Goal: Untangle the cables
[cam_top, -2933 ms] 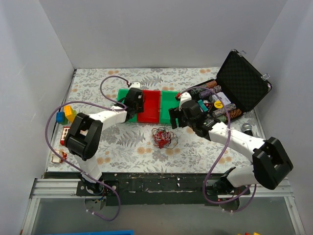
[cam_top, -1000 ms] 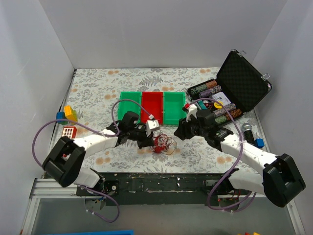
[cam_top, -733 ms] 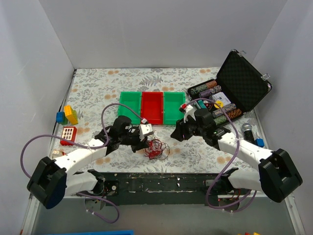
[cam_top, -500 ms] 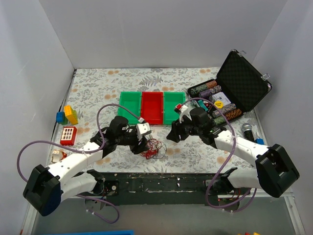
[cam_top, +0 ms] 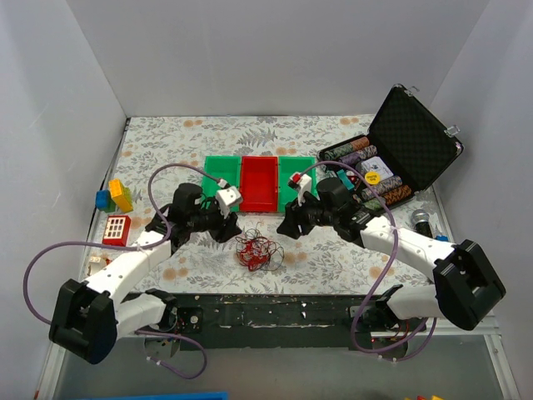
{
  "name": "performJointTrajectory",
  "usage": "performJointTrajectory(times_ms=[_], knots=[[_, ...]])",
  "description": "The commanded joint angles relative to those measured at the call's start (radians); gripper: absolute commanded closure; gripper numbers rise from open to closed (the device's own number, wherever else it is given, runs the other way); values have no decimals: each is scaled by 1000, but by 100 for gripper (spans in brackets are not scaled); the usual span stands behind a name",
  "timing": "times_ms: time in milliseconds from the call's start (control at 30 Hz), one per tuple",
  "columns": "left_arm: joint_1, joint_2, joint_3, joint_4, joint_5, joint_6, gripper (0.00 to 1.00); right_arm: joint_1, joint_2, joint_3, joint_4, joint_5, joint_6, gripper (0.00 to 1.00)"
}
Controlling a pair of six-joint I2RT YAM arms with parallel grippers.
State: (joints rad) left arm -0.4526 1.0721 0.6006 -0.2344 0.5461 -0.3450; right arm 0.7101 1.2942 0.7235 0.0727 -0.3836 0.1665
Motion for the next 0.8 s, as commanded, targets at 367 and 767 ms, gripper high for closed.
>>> performJointTrajectory(times_ms=[367, 767], knots=[[28, 249, 165, -232, 333, 416, 66, 15, 4, 53, -34, -46, -51, 47], [26, 308, 199, -194, 341, 445, 100, 15, -15, 31, -25, -52, -55, 49]])
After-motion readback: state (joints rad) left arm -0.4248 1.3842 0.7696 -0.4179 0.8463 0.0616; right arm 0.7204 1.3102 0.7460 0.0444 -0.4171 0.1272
